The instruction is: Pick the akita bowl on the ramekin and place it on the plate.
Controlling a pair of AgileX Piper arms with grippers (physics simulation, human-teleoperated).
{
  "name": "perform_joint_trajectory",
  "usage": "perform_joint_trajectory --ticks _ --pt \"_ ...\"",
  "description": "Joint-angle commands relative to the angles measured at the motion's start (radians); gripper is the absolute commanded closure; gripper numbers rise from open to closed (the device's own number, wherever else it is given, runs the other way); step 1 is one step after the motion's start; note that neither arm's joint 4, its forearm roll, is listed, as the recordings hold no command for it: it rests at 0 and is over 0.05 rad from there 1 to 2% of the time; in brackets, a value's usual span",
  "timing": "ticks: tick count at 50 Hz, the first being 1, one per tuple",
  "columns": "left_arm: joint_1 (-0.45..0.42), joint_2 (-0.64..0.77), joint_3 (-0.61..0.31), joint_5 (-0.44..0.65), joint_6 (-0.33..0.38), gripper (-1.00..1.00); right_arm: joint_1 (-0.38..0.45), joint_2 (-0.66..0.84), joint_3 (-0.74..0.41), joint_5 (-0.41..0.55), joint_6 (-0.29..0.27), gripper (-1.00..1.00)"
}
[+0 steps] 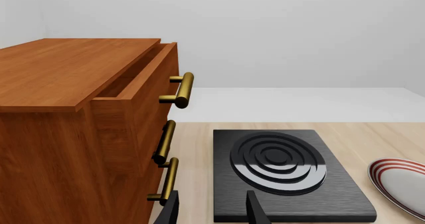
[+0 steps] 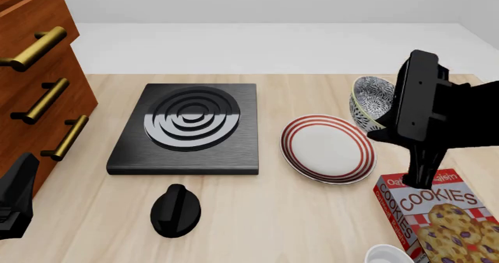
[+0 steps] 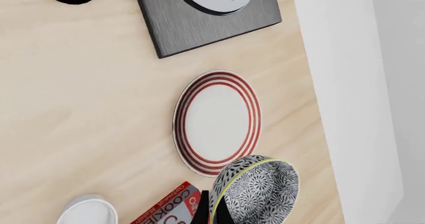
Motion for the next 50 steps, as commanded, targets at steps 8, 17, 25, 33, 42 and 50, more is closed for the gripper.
perform_joint_trajectory --ticks 8,17,25,33,42,50 --pt "0.0 0.0 0.0 0.0 0.0 -1.0 0.006 0.228 -0.081 -0.154 0.087 1.0" --pt "0.0 0.0 0.0 0.0 0.0 -1.0 -0.019 0.325 -0.091 -0.201 0.063 1.0" --pt "0.0 0.0 0.0 0.0 0.0 -1.0 -0.061 0.411 -0.11 -0.245 0.067 1.0" --pt "0.0 0.0 0.0 0.0 0.0 -1.0 -0.107 0.461 -0.112 -0.285 0.026 1.0" --pt "0.0 0.0 0.0 0.0 0.0 -1.0 -0.093 0.519 -0.165 -0.282 0.078 1.0" --pt "0.0 0.0 0.0 0.0 0.0 -1.0 -0.092 0.571 -0.198 -0.299 0.091 1.0"
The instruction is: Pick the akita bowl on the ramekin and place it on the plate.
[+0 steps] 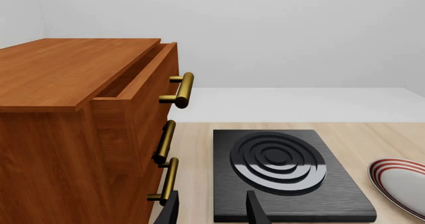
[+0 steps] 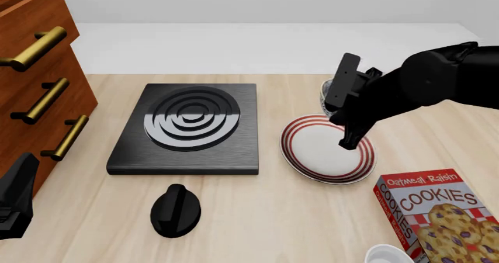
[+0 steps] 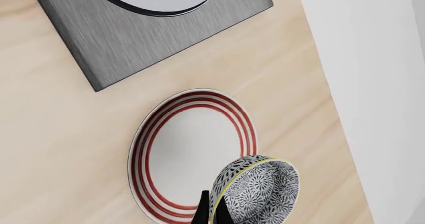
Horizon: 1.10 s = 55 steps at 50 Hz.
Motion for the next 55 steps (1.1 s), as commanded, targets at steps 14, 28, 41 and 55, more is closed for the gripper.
perform_joint_trajectory --ticks 14,28,41,55 --pt "0.0 0.0 0.0 0.0 0.0 -1.0 0.017 0.115 -0.02 -0.052 0.038 1.0" --pt "0.0 0.0 0.0 0.0 0.0 -1.0 0.02 0.138 0.025 -0.096 0.051 1.0" --pt "0.0 0.0 0.0 0.0 0.0 -1.0 0.012 0.175 0.014 -0.099 0.052 1.0" --pt "0.0 0.0 0.0 0.0 0.0 -1.0 0.011 0.211 0.005 -0.103 0.058 1.0"
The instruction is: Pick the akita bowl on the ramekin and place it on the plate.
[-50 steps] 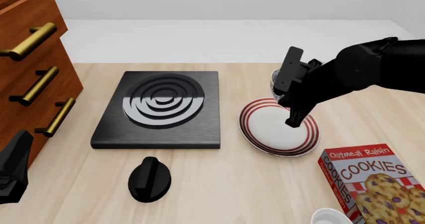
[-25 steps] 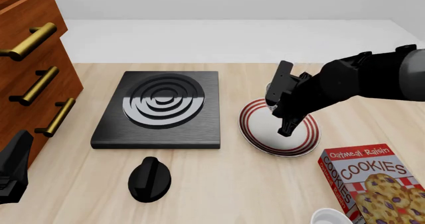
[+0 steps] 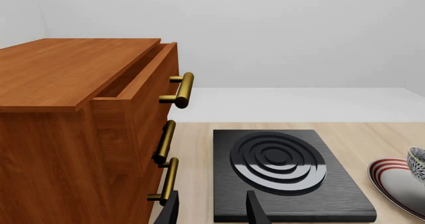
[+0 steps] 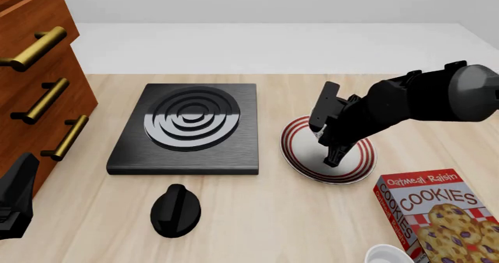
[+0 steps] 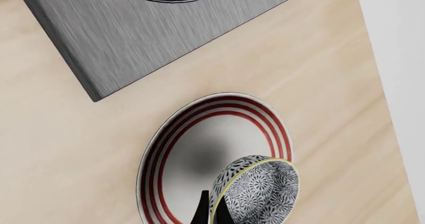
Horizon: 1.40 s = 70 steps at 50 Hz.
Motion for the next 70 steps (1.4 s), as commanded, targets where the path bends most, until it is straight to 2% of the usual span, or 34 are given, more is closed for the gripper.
perform_joint_trajectory --ticks 1,25,29,30,31,39,53,70 --pt "0.0 0.0 0.0 0.0 0.0 -1.0 0.001 0.024 -0.008 -0.007 0.01 1.0" --pt "0.0 0.0 0.0 0.0 0.0 -1.0 0.011 0.048 0.013 -0.03 0.02 1.0" --pt "0.0 0.0 0.0 0.0 0.0 -1.0 -0.007 0.043 0.002 -0.026 0.003 1.0" --pt "0.0 0.0 0.0 0.0 0.0 -1.0 -0.028 0.041 0.006 -0.04 -0.02 -1.0" --pt "0.0 0.0 0.0 0.0 0.0 -1.0 -0.02 0.043 -0.002 -0.027 -0.006 -1.0" --pt "0.0 0.0 0.0 0.0 0.0 -1.0 -0.033 0.027 0.01 -0.033 -0.027 -1.0" --pt "0.0 0.0 0.0 0.0 0.0 -1.0 -0.029 -0.011 0.026 -0.014 -0.018 -1.0" --pt "0.0 0.0 0.0 0.0 0.0 -1.0 -0.025 -0.174 0.104 0.032 -0.037 -1.0"
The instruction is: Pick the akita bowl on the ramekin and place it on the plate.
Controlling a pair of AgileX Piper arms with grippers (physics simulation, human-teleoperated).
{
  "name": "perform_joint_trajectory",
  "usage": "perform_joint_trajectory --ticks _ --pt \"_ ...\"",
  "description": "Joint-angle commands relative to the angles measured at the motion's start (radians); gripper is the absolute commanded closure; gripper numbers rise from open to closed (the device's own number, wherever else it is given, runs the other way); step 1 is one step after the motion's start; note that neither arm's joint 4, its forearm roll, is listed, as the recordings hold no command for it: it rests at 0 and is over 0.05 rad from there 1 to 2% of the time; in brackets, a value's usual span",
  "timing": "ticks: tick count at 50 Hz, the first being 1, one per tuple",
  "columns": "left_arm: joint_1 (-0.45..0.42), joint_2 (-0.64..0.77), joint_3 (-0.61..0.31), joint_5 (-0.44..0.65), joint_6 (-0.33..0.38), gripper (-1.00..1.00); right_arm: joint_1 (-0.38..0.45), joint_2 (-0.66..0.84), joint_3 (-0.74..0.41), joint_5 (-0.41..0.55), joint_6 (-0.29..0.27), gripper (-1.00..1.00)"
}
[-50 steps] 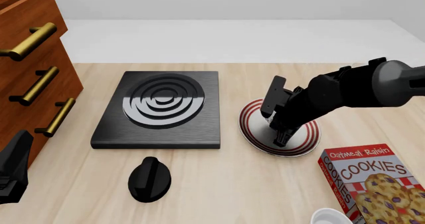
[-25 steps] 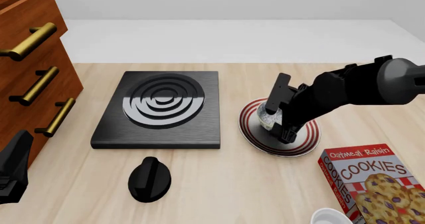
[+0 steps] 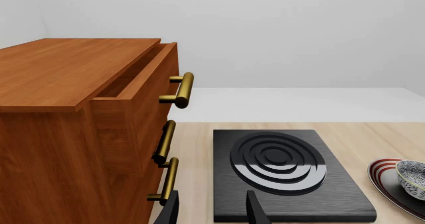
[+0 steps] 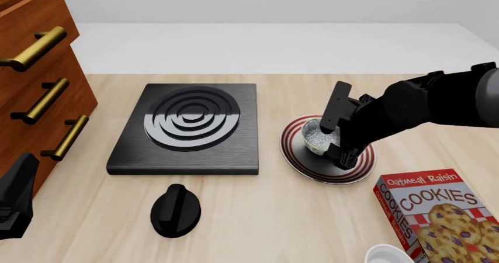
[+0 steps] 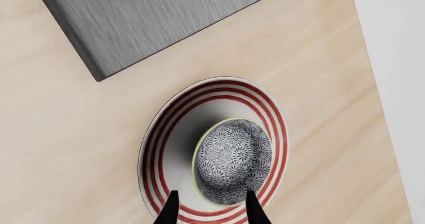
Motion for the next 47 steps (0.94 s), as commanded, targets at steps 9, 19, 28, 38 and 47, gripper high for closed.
perform_joint_trajectory --ticks 9,19,28,38,47 --pt "0.0 0.0 0.0 0.0 0.0 -1.0 -0.021 -0.2 0.103 0.021 -0.009 -1.0" --pt "0.0 0.0 0.0 0.0 0.0 -1.0 -0.047 -0.349 0.187 -0.042 0.006 -1.0" --pt "0.0 0.0 0.0 0.0 0.0 -1.0 -0.04 -0.459 0.216 -0.094 0.083 -1.0" --pt "0.0 0.0 0.0 0.0 0.0 -1.0 -0.051 -0.548 0.238 -0.169 0.2 -1.0" --pt "0.0 0.0 0.0 0.0 0.0 -1.0 -0.072 -0.589 0.237 -0.238 0.424 -1.0"
